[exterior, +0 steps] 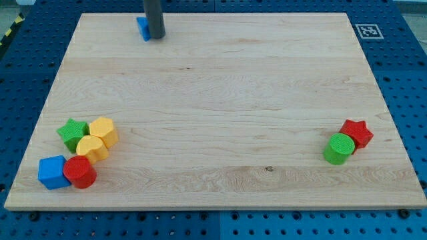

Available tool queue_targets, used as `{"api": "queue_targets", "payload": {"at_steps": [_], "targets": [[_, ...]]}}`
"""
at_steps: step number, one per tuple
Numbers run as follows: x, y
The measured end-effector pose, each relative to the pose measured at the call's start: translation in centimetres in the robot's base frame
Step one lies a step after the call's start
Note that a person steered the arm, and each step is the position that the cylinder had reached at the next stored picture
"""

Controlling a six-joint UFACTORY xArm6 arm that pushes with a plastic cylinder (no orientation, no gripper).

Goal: Point your arm to the blue cube

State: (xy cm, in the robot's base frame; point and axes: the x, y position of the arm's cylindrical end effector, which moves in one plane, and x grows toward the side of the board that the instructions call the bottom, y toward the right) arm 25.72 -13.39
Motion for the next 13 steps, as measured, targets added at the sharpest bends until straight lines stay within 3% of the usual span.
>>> {"api": "queue_targets", "payload": {"at_steps": [3,6,8,10,11,13], "targets": [[-2.5,-6.3],[3.8,-0.8],[4.2,-0.8],[9.2,-1.5],[9.8,-5.2],[10.4,-6.0]]}}
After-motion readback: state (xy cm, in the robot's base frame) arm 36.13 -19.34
